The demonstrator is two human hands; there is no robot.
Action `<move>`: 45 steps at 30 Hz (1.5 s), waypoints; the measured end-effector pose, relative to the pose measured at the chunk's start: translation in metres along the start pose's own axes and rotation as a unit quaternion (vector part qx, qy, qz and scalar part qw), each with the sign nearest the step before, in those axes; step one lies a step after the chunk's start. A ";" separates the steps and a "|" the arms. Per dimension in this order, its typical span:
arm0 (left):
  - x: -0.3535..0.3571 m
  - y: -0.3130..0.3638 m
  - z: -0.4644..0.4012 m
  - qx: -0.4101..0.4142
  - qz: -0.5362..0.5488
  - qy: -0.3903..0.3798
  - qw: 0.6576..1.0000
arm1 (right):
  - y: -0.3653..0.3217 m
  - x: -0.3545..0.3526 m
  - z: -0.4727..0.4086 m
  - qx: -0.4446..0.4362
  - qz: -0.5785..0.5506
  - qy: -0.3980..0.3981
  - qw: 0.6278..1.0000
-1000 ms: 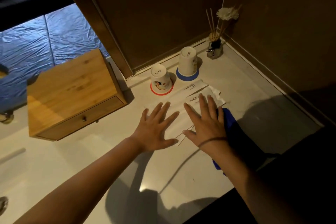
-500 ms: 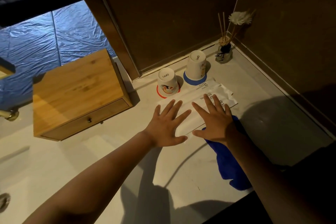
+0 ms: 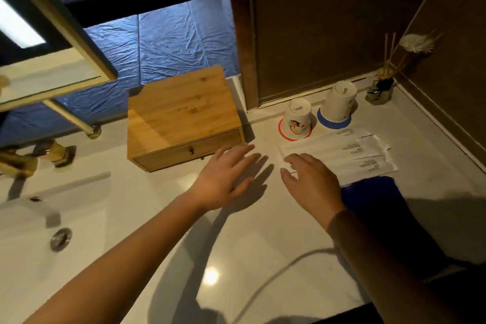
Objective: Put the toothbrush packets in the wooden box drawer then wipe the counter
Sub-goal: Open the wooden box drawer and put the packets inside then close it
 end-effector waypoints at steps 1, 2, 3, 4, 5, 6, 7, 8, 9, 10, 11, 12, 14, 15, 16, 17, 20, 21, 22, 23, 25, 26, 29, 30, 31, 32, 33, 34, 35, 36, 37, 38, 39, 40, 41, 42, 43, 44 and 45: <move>-0.010 -0.017 0.009 -0.004 -0.008 0.024 1.000 | -0.014 0.005 0.001 -0.007 -0.032 -0.007 0.999; -0.021 -0.035 0.017 -0.012 -0.016 0.049 0.999 | -0.028 0.011 -0.001 -0.007 -0.075 -0.020 0.997; -0.032 -0.052 0.023 -0.027 -0.026 0.070 0.997 | -0.040 0.018 -0.004 0.003 -0.129 -0.044 0.991; -0.044 -0.069 0.027 -0.051 -0.037 0.085 0.994 | -0.053 0.025 -0.010 0.021 -0.191 -0.075 0.978; -0.054 -0.084 0.031 -0.081 -0.045 0.097 0.991 | -0.064 0.032 -0.016 0.045 -0.254 -0.115 0.959; -0.063 -0.100 0.033 -0.113 -0.046 0.103 0.987 | -0.076 0.039 -0.023 0.073 -0.307 -0.157 0.936; -0.069 -0.114 0.034 -0.144 -0.041 0.101 0.984 | -0.086 0.045 -0.029 0.100 -0.346 -0.192 0.913; -0.071 -0.129 0.034 -0.173 -0.034 0.089 0.980 | -0.096 0.051 -0.036 0.121 -0.370 -0.215 0.896; -0.072 -0.142 0.033 -0.195 -0.031 0.072 0.978 | -0.104 0.055 -0.042 0.131 -0.381 -0.226 0.887; -0.071 -0.155 0.032 -0.210 -0.031 0.053 0.976 | -0.112 0.059 -0.049 0.135 -0.386 -0.231 0.883; -0.067 -0.164 0.032 -0.224 -0.030 0.038 0.973 | -0.119 0.063 -0.055 0.139 -0.390 -0.236 0.879; -0.063 -0.172 0.032 -0.239 -0.028 0.032 0.970 | -0.125 0.067 -0.061 0.147 -0.395 -0.244 0.873; -0.055 -0.179 0.034 -0.265 -0.029 0.042 0.963 | -0.138 0.074 -0.072 0.166 -0.402 -0.268 0.860; -0.052 -0.180 0.034 -0.271 -0.029 0.052 0.961 | -0.144 0.077 -0.076 0.177 -0.405 -0.278 0.853; -0.051 -0.181 0.035 -0.273 -0.029 0.058 0.960 | -0.150 0.078 -0.079 0.189 -0.411 -0.287 0.844; -0.050 -0.181 0.035 -0.271 -0.029 0.060 0.960 | -0.156 0.080 -0.082 0.200 -0.420 -0.295 0.835; -0.051 -0.182 0.034 -0.257 -0.040 0.069 0.963 | -0.171 0.080 -0.085 0.207 -0.440 -0.321 0.813; -0.051 -0.183 0.034 -0.252 -0.045 0.074 0.964 | -0.175 0.080 -0.085 0.207 -0.450 -0.326 0.805; -0.050 -0.183 0.034 -0.249 -0.049 0.077 0.964 | -0.177 0.082 -0.085 0.208 -0.462 -0.324 0.799; -0.048 -0.183 0.034 -0.247 -0.051 0.076 0.965 | -0.178 0.085 -0.086 0.210 -0.472 -0.314 0.796; -0.048 -0.184 0.034 -0.247 -0.048 0.075 0.965 | -0.177 0.093 -0.086 0.209 -0.475 -0.284 0.806; -0.048 -0.184 0.034 -0.247 -0.045 0.077 0.965 | -0.176 0.097 -0.086 0.205 -0.468 -0.269 0.817; -0.047 -0.184 0.033 -0.248 -0.034 0.081 0.965 | -0.169 0.105 -0.083 0.196 -0.457 -0.245 0.832; -0.047 -0.184 0.033 -0.248 -0.034 0.082 0.965 | -0.167 0.106 -0.079 0.194 -0.457 -0.244 0.833; -0.047 -0.184 0.033 -0.247 -0.034 0.083 0.965 | -0.165 0.106 -0.075 0.189 -0.456 -0.244 0.835; -0.047 -0.184 0.033 -0.247 -0.034 0.083 0.965 | -0.163 0.106 -0.070 0.183 -0.455 -0.243 0.837; -0.047 -0.184 0.033 -0.247 -0.035 0.082 0.965 | -0.160 0.106 -0.064 0.178 -0.457 -0.242 0.838; -0.048 -0.184 0.033 -0.248 -0.035 0.082 0.965 | -0.158 0.107 -0.057 0.173 -0.461 -0.241 0.836; -0.048 -0.184 0.033 -0.250 -0.035 0.080 0.964 | -0.155 0.107 -0.050 0.170 -0.465 -0.241 0.835; -0.048 -0.184 0.033 -0.253 -0.033 0.078 0.964 | -0.152 0.108 -0.042 0.165 -0.469 -0.241 0.834; -0.048 -0.184 0.033 -0.254 -0.031 0.076 0.964 | -0.149 0.108 -0.034 0.160 -0.470 -0.242 0.834; -0.047 -0.184 0.033 -0.254 -0.030 0.076 0.964 | -0.145 0.109 -0.026 0.153 -0.470 -0.242 0.835; -0.048 -0.184 0.033 -0.253 -0.029 0.077 0.964 | -0.142 0.110 -0.018 0.147 -0.471 -0.244 0.835; -0.048 -0.184 0.033 -0.252 -0.029 0.077 0.964 | -0.139 0.110 -0.010 0.142 -0.474 -0.246 0.833; -0.048 -0.184 0.033 -0.252 -0.028 0.076 0.964 | -0.136 0.110 -0.002 0.141 -0.479 -0.248 0.830; -0.048 -0.184 0.033 -0.252 -0.027 0.074 0.965 | -0.133 0.110 0.005 0.141 -0.484 -0.250 0.826; -0.048 -0.185 0.033 -0.252 -0.025 0.071 0.965 | -0.131 0.111 0.010 0.144 -0.488 -0.252 0.823; -0.049 -0.185 0.033 -0.254 -0.024 0.068 0.965 | -0.130 0.111 0.015 0.147 -0.491 -0.253 0.820; -0.049 -0.185 0.033 -0.255 -0.023 0.066 0.964 | -0.129 0.111 0.018 0.151 -0.494 -0.253 0.818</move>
Point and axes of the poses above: each hand's wrist, its own z-axis away from the middle knuckle, its own x-axis out of the palm, y = z × x, the point moved 2 cm from there along -z, towards the middle knuckle, and after that the axes turned 4 degrees about z, right-handed, at the moved point
